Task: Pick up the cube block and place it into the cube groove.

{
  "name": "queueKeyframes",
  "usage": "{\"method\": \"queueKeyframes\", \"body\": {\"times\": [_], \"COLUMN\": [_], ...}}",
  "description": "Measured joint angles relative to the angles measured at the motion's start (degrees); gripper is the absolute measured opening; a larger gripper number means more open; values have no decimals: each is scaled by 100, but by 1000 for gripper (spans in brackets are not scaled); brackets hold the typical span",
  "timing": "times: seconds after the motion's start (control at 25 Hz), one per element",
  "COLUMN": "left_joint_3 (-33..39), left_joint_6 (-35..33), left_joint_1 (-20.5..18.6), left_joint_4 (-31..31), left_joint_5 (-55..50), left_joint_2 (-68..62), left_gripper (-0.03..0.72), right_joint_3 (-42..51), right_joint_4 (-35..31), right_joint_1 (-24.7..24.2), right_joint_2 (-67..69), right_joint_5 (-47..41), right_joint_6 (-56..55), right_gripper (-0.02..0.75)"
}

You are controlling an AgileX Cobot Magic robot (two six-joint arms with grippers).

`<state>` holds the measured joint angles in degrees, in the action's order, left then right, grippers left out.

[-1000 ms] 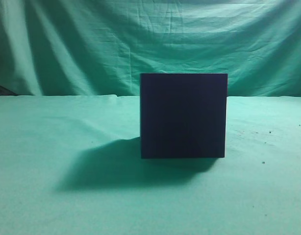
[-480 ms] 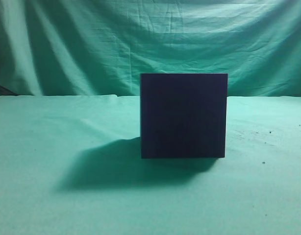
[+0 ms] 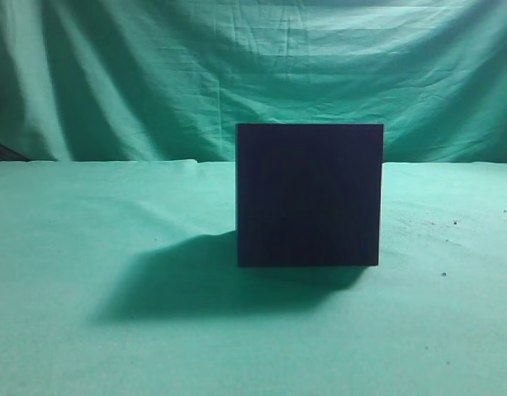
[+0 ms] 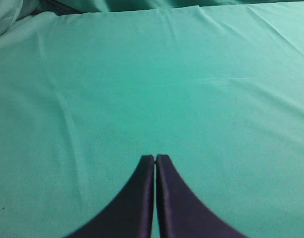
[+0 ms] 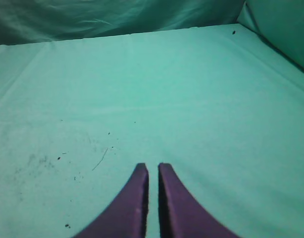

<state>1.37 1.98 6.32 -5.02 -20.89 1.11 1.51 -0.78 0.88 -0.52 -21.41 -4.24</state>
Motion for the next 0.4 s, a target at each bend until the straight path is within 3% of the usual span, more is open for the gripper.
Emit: {"method": "queueKeyframes", "body": {"times": [0.4], "left_joint_3": [0], "left_joint_6": [0], "left_joint_1": [0], "left_joint_4": [0], "left_joint_5": [0], "left_joint_2": [0], "left_gripper": [0], "right_joint_3": [0], "right_joint_4": [0], "right_joint_1": [0], "right_joint_2": [0], "right_joint_5": [-3], "right_joint_6": [-59], "right_gripper": [46]}}
